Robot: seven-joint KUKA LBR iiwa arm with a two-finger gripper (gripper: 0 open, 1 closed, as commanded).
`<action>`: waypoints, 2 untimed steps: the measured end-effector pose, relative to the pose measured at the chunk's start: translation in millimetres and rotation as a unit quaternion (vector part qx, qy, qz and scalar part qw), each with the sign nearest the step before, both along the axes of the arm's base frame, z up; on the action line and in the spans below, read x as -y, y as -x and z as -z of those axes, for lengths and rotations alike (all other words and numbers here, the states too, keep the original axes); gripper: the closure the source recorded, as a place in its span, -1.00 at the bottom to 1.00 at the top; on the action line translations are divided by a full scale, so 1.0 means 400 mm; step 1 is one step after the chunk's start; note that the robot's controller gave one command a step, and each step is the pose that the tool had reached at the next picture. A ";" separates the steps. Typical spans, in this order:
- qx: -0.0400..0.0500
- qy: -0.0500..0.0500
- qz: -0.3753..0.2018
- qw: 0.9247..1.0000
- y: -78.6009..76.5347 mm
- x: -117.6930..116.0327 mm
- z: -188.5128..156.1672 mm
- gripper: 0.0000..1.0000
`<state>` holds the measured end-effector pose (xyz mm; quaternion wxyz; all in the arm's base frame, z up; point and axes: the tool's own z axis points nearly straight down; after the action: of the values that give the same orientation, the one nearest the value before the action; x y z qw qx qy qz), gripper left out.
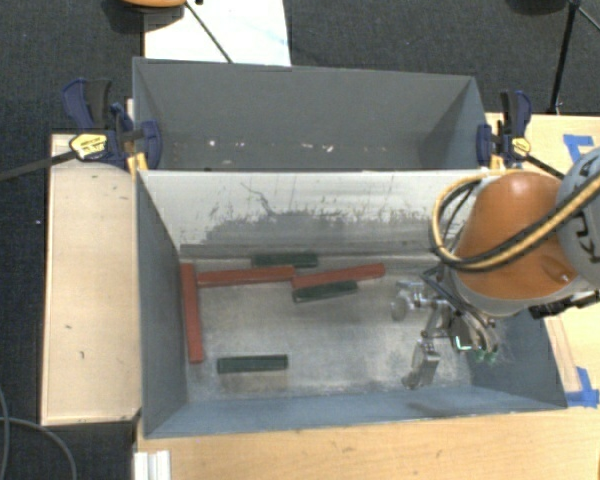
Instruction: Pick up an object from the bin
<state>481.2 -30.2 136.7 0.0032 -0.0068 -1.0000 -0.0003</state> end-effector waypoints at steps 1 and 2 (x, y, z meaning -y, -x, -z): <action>0.004 0.000 -0.001 1.000 -0.005 0.000 -0.009 -1.00; 0.005 0.000 -0.062 0.998 -0.008 -0.229 -0.012 1.00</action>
Offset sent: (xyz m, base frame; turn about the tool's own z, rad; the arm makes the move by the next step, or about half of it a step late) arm 0.0026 0.0913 0.0044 -0.1222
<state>484.5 61.4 141.3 -0.0017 0.0549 -0.9985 -0.0004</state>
